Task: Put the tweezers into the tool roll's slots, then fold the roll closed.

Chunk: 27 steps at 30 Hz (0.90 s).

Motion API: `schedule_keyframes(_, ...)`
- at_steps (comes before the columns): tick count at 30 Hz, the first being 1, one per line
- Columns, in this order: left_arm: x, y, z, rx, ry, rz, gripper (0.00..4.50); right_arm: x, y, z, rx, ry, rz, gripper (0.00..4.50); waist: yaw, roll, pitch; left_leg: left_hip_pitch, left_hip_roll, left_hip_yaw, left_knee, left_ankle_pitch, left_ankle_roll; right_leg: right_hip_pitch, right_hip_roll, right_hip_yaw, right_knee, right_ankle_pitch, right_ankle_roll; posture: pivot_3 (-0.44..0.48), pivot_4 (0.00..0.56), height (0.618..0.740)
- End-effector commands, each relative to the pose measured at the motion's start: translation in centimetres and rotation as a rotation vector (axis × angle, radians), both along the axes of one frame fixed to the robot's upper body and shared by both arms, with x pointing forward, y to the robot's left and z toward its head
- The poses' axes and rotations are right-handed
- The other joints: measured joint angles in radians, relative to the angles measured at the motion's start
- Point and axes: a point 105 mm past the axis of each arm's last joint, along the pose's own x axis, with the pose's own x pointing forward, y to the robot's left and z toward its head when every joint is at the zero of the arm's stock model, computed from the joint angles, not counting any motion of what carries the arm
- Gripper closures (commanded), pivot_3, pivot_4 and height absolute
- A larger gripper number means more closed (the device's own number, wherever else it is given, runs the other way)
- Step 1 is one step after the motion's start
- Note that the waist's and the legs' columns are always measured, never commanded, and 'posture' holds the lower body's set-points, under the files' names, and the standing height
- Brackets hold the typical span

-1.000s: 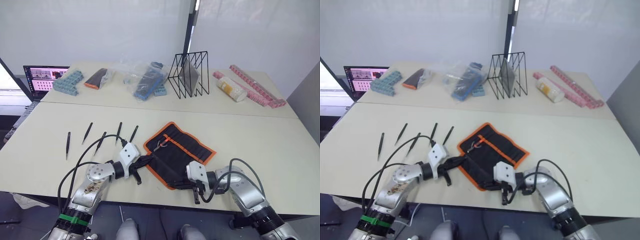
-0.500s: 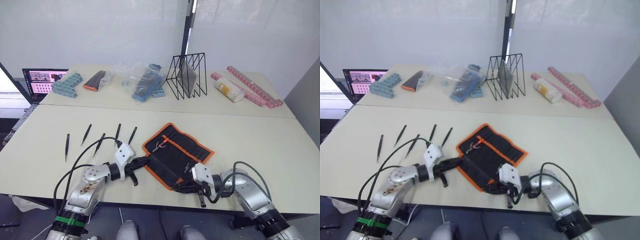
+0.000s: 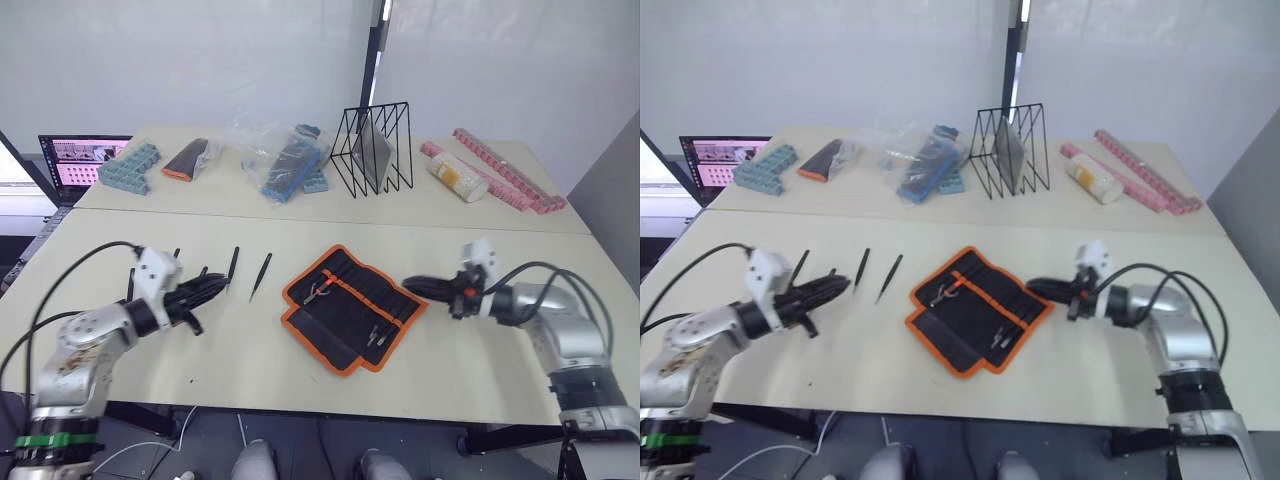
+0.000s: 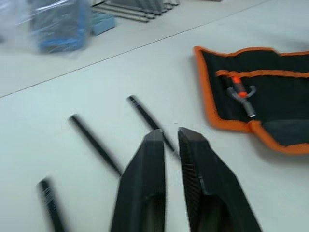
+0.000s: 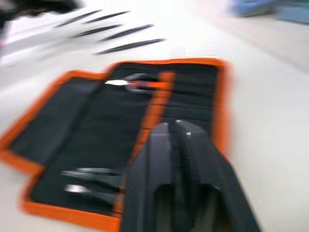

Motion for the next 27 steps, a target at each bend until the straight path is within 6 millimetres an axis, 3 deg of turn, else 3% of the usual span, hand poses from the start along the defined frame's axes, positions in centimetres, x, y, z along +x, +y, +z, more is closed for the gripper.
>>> schedule_keyframes(1, -1.6, 2.8, 0.9, 0.009, -0.043, 0.108, 2.39, 1.1, -2.9, 0.5, 0.008, -0.074, -0.141, 2.64, -0.005, 0.000, 0.000, 0.000, 0.000, 0.000, 0.000, 0.000, 0.000, 0.000, 0.000, 0.000, 0.000, 0.000, 0.000, 0.000, 0.150, 0.713)
schedule_keyframes(5, -4.0, 5.8, 0.1, 0.022, -0.044, 0.244, 1.08, 1.8, -4.9, -0.2, 0.028, -0.097, -0.253, 1.22, -0.012, 0.000, 0.001, 0.000, 0.000, 0.001, 0.000, 0.000, 0.000, 0.000, -0.001, 0.000, 0.000, 0.000, 0.000, 0.000, 0.150, 0.713)
schedule_keyframes(8, -5.8, 8.2, 0.1, -0.001, -0.084, 0.365, 0.11, 1.9, -5.0, -0.6, 0.015, -0.103, -0.255, 0.27, -0.015, 0.000, 0.001, 0.001, 0.000, 0.002, 0.000, 0.000, 0.000, 0.000, -0.001, 0.000, 0.000, 0.000, 0.000, 0.000, 0.150, 0.713)
schedule_keyframes(9, -6.3, 9.0, 0.1, -0.015, -0.097, 0.405, 0.00, 1.9, -4.8, -0.6, 0.012, -0.105, -0.245, 0.03, -0.017, 0.000, 0.001, 0.001, 0.000, 0.002, 0.000, 0.000, 0.000, 0.000, -0.001, 0.000, 0.000, 0.000, 0.000, 0.000, 0.150, 0.713)
schedule_keyframes(17, -10.6, 13.7, -0.7, -0.010, -0.126, 0.624, 0.00, 2.1, -5.4, 0.0, 0.058, -0.104, -0.283, 0.03, -0.020, 0.000, 0.001, 0.001, 0.000, 0.002, 0.000, 0.000, 0.000, 0.000, -0.001, 0.000, 0.000, 0.000, -0.001, 0.000, 0.150, 0.713)
schedule_keyframes(27, -11.9, 15.0, -1.4, -0.005, -0.106, 0.692, 0.00, 1.8, -6.0, 0.6, 0.065, -0.139, -0.317, 0.03, -0.023, 0.000, 0.001, 0.001, 0.000, 0.002, 0.000, 0.000, 0.000, 0.000, -0.002, 0.001, 0.000, 0.000, -0.001, 0.000, 0.150, 0.713)
